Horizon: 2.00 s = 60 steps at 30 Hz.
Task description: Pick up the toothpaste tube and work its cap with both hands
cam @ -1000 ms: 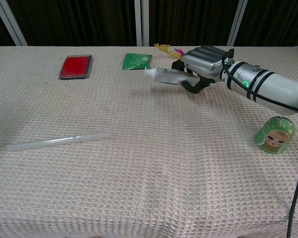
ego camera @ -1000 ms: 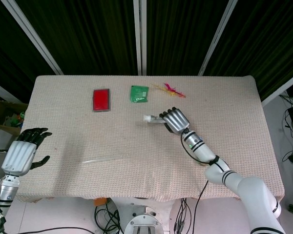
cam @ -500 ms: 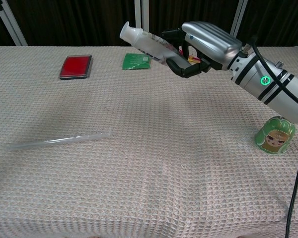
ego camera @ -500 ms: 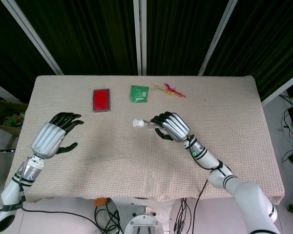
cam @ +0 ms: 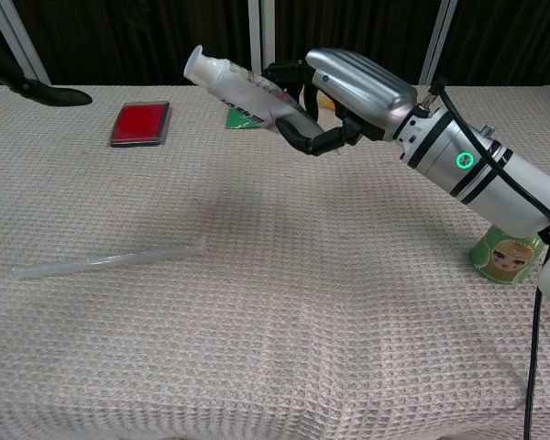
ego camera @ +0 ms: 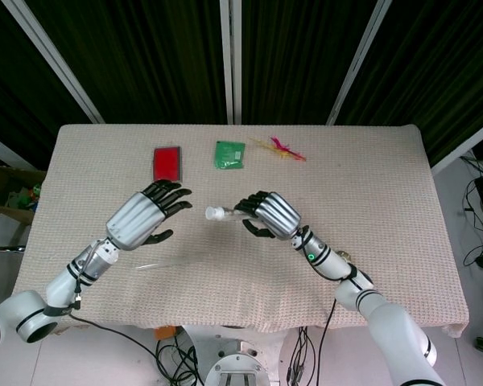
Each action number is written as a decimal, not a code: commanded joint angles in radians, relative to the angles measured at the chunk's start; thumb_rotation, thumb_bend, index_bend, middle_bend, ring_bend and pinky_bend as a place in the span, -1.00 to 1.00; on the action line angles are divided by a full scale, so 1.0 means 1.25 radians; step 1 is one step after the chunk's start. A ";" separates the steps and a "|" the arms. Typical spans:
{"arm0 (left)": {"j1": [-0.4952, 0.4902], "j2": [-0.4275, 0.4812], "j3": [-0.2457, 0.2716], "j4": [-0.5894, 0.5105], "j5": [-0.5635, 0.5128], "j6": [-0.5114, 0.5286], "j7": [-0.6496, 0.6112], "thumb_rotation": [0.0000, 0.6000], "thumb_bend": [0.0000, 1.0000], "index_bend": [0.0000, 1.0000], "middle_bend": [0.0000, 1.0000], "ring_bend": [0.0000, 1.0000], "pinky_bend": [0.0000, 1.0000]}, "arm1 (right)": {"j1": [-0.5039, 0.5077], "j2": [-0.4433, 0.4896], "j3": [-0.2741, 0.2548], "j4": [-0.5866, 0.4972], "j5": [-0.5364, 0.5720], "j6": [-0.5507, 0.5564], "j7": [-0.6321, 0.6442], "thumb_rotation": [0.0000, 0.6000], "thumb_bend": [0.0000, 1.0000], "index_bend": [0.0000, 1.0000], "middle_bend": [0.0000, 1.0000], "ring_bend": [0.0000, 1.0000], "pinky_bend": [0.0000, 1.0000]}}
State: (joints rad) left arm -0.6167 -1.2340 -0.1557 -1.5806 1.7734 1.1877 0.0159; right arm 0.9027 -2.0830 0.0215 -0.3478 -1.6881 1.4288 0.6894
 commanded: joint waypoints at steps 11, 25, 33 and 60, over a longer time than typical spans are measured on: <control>-0.068 -0.099 0.011 0.105 0.032 0.026 -0.002 1.00 -0.53 -0.39 -0.63 -0.69 -0.61 | 0.001 -0.017 -0.016 0.020 -0.006 0.014 0.006 1.00 0.46 0.72 0.36 0.02 0.23; -0.092 -0.112 0.018 0.082 -0.015 0.010 -0.029 1.00 -0.44 -0.27 -0.63 -0.69 -0.62 | 0.006 -0.026 -0.020 0.027 -0.004 0.020 0.007 1.00 0.46 0.73 0.36 0.02 0.23; -0.102 -0.128 0.022 0.095 -0.020 0.019 -0.020 1.00 -0.43 -0.24 -0.63 -0.69 -0.62 | 0.005 -0.024 -0.024 0.027 -0.004 0.020 0.008 1.00 0.46 0.73 0.36 0.02 0.23; -0.104 -0.158 0.038 0.123 -0.047 0.051 -0.041 1.00 -0.41 0.06 -0.62 -0.69 -0.62 | 0.004 -0.031 -0.030 0.036 0.000 0.012 0.023 1.00 0.45 0.75 0.38 0.03 0.23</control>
State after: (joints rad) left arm -0.7477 -1.4298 -0.1086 -1.4283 1.7164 1.2497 -0.0345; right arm 0.9082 -2.1218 -0.0163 -0.3033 -1.6886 1.4436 0.7181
